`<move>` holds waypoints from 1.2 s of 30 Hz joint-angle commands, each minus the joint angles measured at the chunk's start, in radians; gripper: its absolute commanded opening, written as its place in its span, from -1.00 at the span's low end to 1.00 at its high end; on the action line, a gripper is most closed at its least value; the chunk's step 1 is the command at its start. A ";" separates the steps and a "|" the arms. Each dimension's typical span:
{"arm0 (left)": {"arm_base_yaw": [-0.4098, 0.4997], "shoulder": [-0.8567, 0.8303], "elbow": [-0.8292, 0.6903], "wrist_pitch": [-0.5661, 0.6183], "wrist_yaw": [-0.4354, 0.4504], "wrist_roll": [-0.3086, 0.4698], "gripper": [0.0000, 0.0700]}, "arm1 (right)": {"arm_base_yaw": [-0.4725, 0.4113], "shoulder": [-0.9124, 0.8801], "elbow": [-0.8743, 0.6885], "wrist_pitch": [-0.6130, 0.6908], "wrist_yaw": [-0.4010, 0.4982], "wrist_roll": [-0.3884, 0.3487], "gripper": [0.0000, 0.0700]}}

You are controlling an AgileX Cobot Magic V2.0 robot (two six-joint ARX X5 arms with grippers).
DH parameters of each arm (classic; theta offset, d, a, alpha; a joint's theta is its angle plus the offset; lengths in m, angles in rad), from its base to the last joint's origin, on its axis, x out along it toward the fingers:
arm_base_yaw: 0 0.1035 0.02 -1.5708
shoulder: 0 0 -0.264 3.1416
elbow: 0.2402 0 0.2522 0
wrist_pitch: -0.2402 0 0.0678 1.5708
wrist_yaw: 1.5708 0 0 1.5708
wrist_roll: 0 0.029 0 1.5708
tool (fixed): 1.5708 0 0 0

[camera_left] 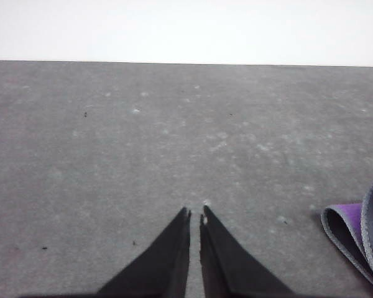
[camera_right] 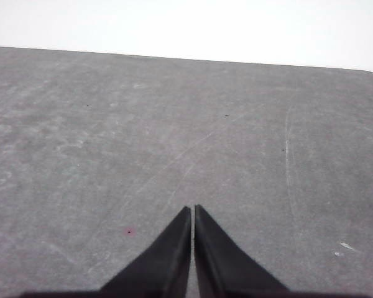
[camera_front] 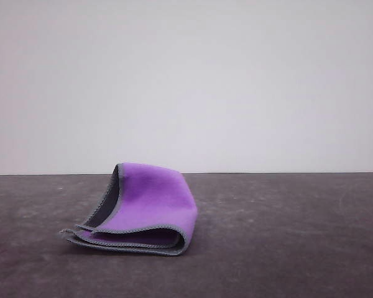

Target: Fold clothes

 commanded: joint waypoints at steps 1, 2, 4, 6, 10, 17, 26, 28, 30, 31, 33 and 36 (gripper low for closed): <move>-0.001 -0.002 -0.019 0.014 -0.001 -0.005 -0.94 | 0.003 -0.003 -0.005 0.013 0.001 0.008 -0.99; -0.001 -0.002 -0.019 0.014 -0.001 -0.005 -0.94 | 0.003 -0.003 -0.005 0.013 0.001 0.008 -0.99; -0.001 -0.002 -0.019 0.014 -0.001 -0.005 -0.94 | 0.003 -0.003 -0.005 0.013 0.001 0.008 -0.99; -0.001 -0.002 -0.019 0.014 -0.001 -0.005 -0.94 | 0.003 -0.003 -0.005 0.013 0.001 0.008 -0.99; -0.001 -0.002 -0.019 0.014 -0.001 -0.005 -0.94 | 0.003 -0.003 -0.005 0.013 0.001 0.008 -0.99; -0.001 -0.002 -0.019 0.014 -0.001 -0.005 -0.94 | 0.003 -0.003 -0.005 0.013 0.001 0.008 -0.99; -0.001 -0.002 -0.019 0.014 -0.001 -0.005 -0.94 | 0.003 -0.003 -0.005 0.013 0.001 0.008 -0.99; -0.001 -0.002 -0.019 0.014 -0.001 -0.005 -0.94 | 0.003 -0.003 -0.005 0.013 0.001 0.008 -0.99; -0.001 -0.002 -0.019 0.014 -0.001 -0.005 -0.94 | 0.003 -0.003 -0.005 0.013 0.001 0.008 -0.99; -0.001 -0.002 -0.019 0.014 -0.001 -0.005 -0.94 | 0.003 -0.003 -0.005 0.013 0.001 0.008 -0.99; -0.001 -0.002 -0.019 0.014 -0.001 -0.005 -0.94 | 0.003 -0.003 -0.005 0.013 0.001 0.008 -0.99; -0.001 -0.002 -0.019 0.014 -0.001 -0.005 -0.94 | 0.003 -0.003 -0.005 0.013 0.001 0.008 -0.99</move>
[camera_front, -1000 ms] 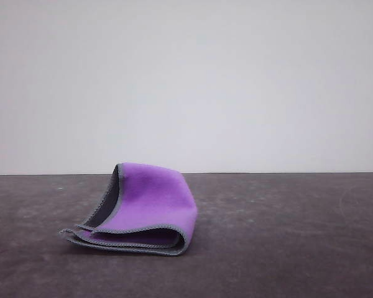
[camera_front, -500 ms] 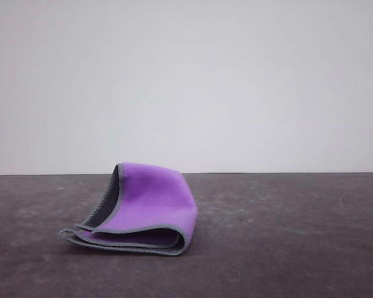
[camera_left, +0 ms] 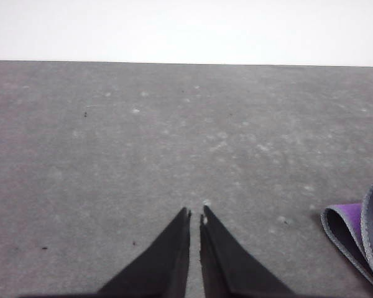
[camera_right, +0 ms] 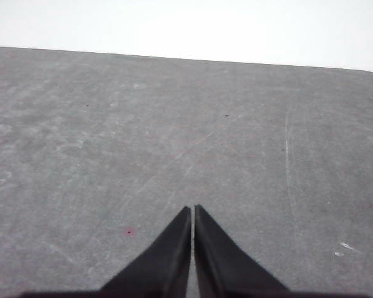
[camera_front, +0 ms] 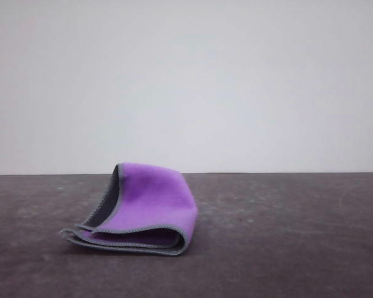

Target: Fold clothes

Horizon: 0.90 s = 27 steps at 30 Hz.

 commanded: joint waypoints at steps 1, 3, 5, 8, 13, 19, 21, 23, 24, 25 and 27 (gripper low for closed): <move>-0.001 -0.002 -0.019 0.014 0.000 -0.005 -0.94 | 0.003 -0.003 -0.005 0.013 0.001 0.008 -0.99; -0.001 -0.002 -0.019 0.014 0.000 -0.005 -0.94 | 0.003 -0.003 -0.005 0.013 0.001 0.008 -0.99; -0.001 -0.002 -0.019 0.014 0.000 -0.005 -0.94 | 0.003 -0.003 -0.005 0.013 0.001 0.008 -0.99; -0.001 -0.002 -0.019 0.014 0.000 -0.005 -0.94 | 0.003 -0.003 -0.005 0.013 0.001 0.008 -0.99; -0.001 -0.002 -0.019 0.014 0.000 -0.005 -0.94 | 0.003 -0.003 -0.005 0.013 0.001 0.008 -0.99; -0.001 -0.002 -0.019 0.014 0.000 -0.005 -0.94 | 0.003 -0.003 -0.005 0.013 0.001 0.008 -0.99; -0.001 -0.002 -0.019 0.014 0.000 -0.005 -0.94 | 0.003 -0.003 -0.005 0.013 0.001 0.008 -0.99; -0.001 -0.002 -0.019 0.014 0.000 -0.005 -0.94 | 0.003 -0.003 -0.005 0.013 0.001 0.008 -0.99; -0.001 -0.002 -0.019 0.014 0.000 -0.005 -0.94 | 0.003 -0.003 -0.005 0.013 0.001 0.008 -0.99; -0.001 -0.002 -0.019 0.014 0.000 -0.005 -0.94 | 0.003 -0.003 -0.005 0.013 0.001 0.008 -0.99; -0.001 -0.002 -0.019 0.014 0.000 -0.005 -0.94 | 0.003 -0.003 -0.005 0.013 0.001 0.008 -0.99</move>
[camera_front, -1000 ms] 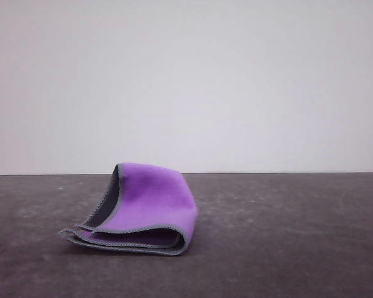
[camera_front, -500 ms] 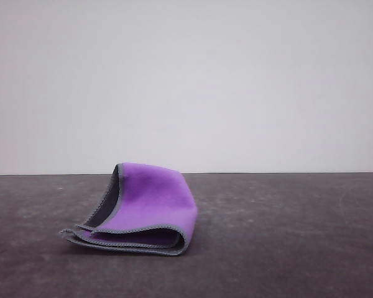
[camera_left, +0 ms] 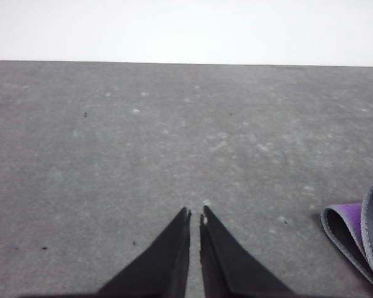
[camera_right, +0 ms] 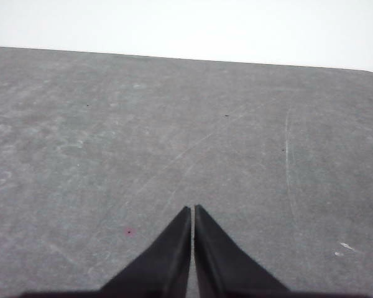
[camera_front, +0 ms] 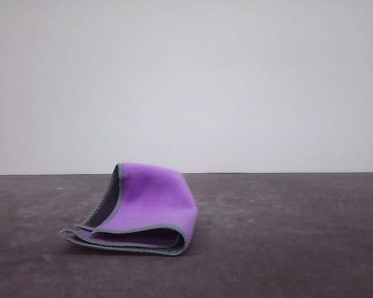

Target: Fold clothes

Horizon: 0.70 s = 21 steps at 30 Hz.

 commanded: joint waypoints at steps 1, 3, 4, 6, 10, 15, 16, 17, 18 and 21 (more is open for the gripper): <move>-0.001 -0.002 -0.019 0.014 -0.001 -0.005 -0.94 | 0.003 -0.003 -0.005 0.013 0.001 0.008 -0.99; -0.001 -0.002 -0.019 0.014 -0.001 -0.005 -0.94 | 0.003 -0.003 -0.005 0.013 0.001 0.008 -0.99; -0.001 -0.002 -0.019 0.014 -0.001 -0.005 -0.94 | 0.003 -0.003 -0.005 0.013 0.001 0.008 -0.99; -0.001 -0.002 -0.019 0.014 -0.001 -0.005 -0.94 | 0.003 -0.003 -0.005 0.013 0.001 0.008 -0.99; -0.001 -0.002 -0.019 0.014 -0.001 -0.005 -0.94 | 0.003 -0.003 -0.005 0.013 0.001 0.008 -0.99; -0.001 -0.002 -0.019 0.014 -0.001 -0.005 -0.94 | 0.003 -0.003 -0.005 0.013 0.001 0.008 -0.99; -0.001 -0.002 -0.019 0.014 -0.001 -0.005 -0.94 | 0.003 -0.003 -0.005 0.013 0.001 0.008 -0.99; -0.001 -0.002 -0.019 0.014 -0.001 -0.005 -0.94 | 0.003 -0.003 -0.005 0.013 0.001 0.008 -0.99; -0.001 -0.002 -0.019 0.014 -0.001 -0.005 -0.94 | 0.003 -0.003 -0.005 0.013 0.001 0.008 -0.99; -0.001 -0.002 -0.019 0.014 -0.001 -0.005 -0.94 | 0.003 -0.003 -0.005 0.013 0.001 0.008 -0.99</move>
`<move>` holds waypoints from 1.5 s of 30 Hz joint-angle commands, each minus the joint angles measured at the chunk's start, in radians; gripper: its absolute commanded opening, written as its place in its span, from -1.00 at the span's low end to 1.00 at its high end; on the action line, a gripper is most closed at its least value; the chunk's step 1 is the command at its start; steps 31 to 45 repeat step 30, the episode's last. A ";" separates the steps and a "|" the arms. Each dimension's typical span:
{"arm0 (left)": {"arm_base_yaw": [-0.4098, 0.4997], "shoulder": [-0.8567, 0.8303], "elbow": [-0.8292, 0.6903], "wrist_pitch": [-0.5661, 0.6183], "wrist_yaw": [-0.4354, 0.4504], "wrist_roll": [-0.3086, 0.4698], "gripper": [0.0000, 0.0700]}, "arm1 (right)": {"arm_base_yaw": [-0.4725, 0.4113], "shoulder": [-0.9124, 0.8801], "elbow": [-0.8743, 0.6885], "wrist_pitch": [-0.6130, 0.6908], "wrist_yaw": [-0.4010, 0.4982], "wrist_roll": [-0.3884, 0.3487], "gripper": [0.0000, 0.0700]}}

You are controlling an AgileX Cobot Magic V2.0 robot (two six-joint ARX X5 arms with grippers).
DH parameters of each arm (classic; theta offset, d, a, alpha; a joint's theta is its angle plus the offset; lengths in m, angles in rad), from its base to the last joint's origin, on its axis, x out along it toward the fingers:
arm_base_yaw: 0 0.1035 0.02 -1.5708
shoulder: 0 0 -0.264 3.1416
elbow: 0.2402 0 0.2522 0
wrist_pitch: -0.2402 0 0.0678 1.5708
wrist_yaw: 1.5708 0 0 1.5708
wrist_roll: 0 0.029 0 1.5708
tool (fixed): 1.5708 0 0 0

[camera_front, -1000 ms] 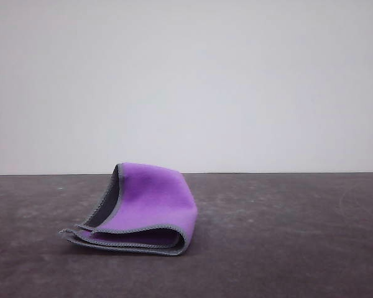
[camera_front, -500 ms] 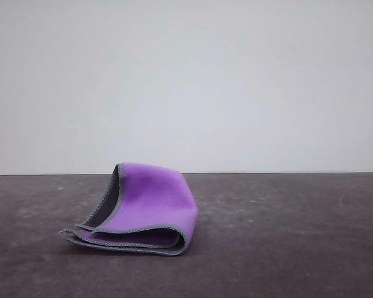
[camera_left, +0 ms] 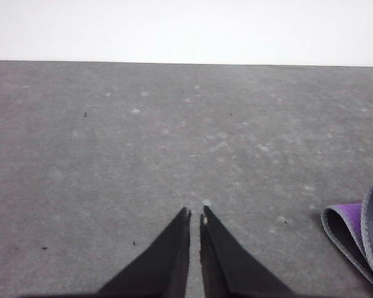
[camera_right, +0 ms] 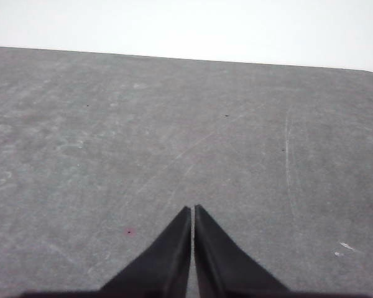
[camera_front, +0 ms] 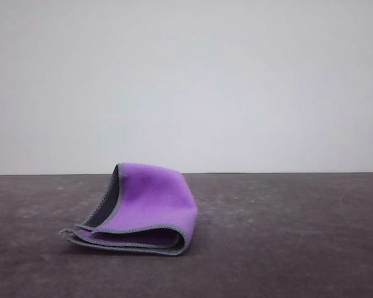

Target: Fold clothes

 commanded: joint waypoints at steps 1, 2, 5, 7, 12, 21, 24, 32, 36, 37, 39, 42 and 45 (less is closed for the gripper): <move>-0.001 -0.002 -0.019 0.014 -0.001 -0.005 -0.94 | 0.003 -0.003 -0.005 0.013 0.001 0.008 -0.99; -0.001 -0.002 -0.019 0.014 -0.001 -0.005 -0.94 | 0.003 -0.003 -0.005 0.013 0.001 0.008 -0.99; -0.001 -0.002 -0.019 0.014 -0.001 -0.005 -0.94 | 0.003 -0.003 -0.005 0.013 0.001 0.008 -0.99; -0.001 -0.002 -0.019 0.014 -0.001 -0.005 -0.94 | 0.003 -0.003 -0.005 0.013 0.001 0.008 -0.99; -0.001 -0.002 -0.019 0.014 -0.001 -0.005 -0.94 | 0.003 -0.003 -0.005 0.013 0.001 0.008 -0.99; -0.001 -0.002 -0.019 0.014 -0.001 -0.005 -0.94 | 0.003 -0.003 -0.005 0.013 0.001 0.008 -0.99; -0.001 -0.002 -0.019 0.014 -0.001 -0.005 -0.94 | 0.003 -0.003 -0.005 0.013 0.001 0.008 -0.99; -0.001 -0.002 -0.019 0.014 -0.001 -0.005 -0.94 | 0.003 -0.003 -0.005 0.013 0.001 0.008 -0.99; -0.001 -0.002 -0.019 0.014 -0.001 -0.005 -0.94 | 0.003 -0.003 -0.005 0.013 0.001 0.008 -0.99; -0.001 -0.002 -0.019 0.014 -0.001 -0.005 -0.94 | 0.003 -0.003 -0.005 0.013 0.001 0.008 -0.99; -0.001 -0.002 -0.019 0.014 -0.001 -0.005 -0.94 | 0.003 -0.003 -0.005 0.013 0.001 0.008 -0.99; -0.001 -0.002 -0.019 0.014 -0.001 -0.005 -0.94 | 0.003 -0.003 -0.005 0.013 0.001 0.008 -0.99; -0.001 -0.002 -0.019 0.014 -0.001 -0.005 -0.94 | 0.003 -0.003 -0.005 0.013 0.001 0.008 -0.99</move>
